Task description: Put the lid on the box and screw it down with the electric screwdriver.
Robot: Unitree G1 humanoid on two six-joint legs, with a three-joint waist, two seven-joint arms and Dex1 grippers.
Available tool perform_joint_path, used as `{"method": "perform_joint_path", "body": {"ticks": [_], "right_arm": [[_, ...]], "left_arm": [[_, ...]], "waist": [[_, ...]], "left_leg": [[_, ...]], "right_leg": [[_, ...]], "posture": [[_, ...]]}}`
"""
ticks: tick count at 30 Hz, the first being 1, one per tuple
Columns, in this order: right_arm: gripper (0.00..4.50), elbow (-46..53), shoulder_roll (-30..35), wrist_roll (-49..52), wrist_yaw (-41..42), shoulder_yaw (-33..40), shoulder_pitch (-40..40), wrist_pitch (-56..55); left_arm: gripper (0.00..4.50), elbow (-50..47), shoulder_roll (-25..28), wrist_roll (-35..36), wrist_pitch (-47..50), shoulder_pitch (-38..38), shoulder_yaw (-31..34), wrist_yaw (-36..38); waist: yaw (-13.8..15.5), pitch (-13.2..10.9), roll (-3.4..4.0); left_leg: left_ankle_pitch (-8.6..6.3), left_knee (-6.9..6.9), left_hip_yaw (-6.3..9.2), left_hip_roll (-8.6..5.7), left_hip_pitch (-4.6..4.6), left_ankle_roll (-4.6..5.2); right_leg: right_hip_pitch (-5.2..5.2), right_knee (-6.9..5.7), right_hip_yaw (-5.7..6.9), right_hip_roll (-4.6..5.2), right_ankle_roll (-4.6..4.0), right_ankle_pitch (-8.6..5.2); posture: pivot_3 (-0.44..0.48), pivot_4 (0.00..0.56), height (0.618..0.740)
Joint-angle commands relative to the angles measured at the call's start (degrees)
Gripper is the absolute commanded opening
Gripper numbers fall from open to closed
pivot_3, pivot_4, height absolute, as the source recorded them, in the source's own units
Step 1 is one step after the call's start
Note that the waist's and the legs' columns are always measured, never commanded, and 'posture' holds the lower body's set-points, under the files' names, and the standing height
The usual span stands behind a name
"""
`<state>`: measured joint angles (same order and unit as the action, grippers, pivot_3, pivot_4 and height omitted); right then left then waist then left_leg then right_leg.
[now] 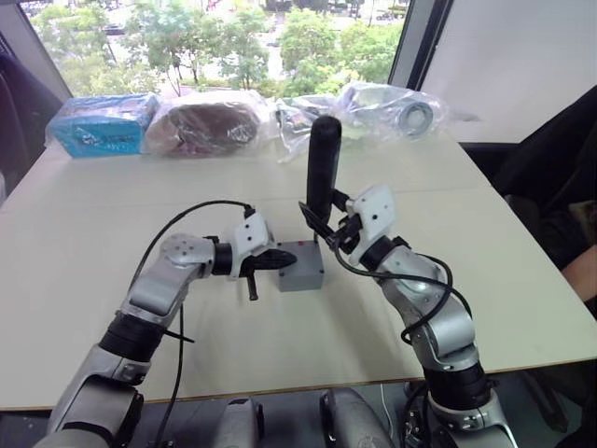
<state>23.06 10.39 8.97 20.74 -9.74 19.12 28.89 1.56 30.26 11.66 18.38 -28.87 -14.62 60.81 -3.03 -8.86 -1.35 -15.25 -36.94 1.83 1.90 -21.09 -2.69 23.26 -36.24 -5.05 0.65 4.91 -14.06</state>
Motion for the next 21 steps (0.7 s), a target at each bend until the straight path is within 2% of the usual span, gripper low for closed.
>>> {"method": "perform_joint_path", "body": {"ticks": [1, 14, 21], "right_arm": [[1.85, -5.1, 1.0, 1.4, 0.9, -1.9, -2.3, 10.5], [1.85, -7.5, 1.7, 0.9, -1.4, -2.3, 1.6, 19.1], [1.85, -8.2, 2.0, 0.5, -2.3, -2.5, 1.1, 19.9]], "left_arm": [[0.0, 0.9, 0.2, -1.4, -0.4, 0.7, -0.9, 0.1], [0.0, 1.5, -0.3, -1.9, -1.1, 1.2, -0.9, -0.4], [0.0, 1.2, -0.3, -2.1, -1.0, 1.7, -0.8, -0.7]], "waist": [[-0.4, 0.1, 0.04], [-1.0, 0.4, -0.04], [-0.9, 1.1, -0.02]], "left_leg": [[0.0, 0.02, 0.02, 0.02, 0.0, 0.0], [-0.02, 0.15, 0.01, 0.02, -0.05, -0.02], [-0.01, 0.76, -0.02, 0.01, -0.01, -0.01]], "right_leg": [[-0.04, 0.06, 0.04, 0.01, 0.0, 0.0], [0.16, 0.29, 0.04, 0.23, -0.01, 0.0], [0.08, 1.02, 0.07, 0.39, -0.03, 0.01]], "posture": [[0.0, 0.15, 0.74], [0.0, 0.15, 0.74], [0.0, 0.15, 0.74]]}}
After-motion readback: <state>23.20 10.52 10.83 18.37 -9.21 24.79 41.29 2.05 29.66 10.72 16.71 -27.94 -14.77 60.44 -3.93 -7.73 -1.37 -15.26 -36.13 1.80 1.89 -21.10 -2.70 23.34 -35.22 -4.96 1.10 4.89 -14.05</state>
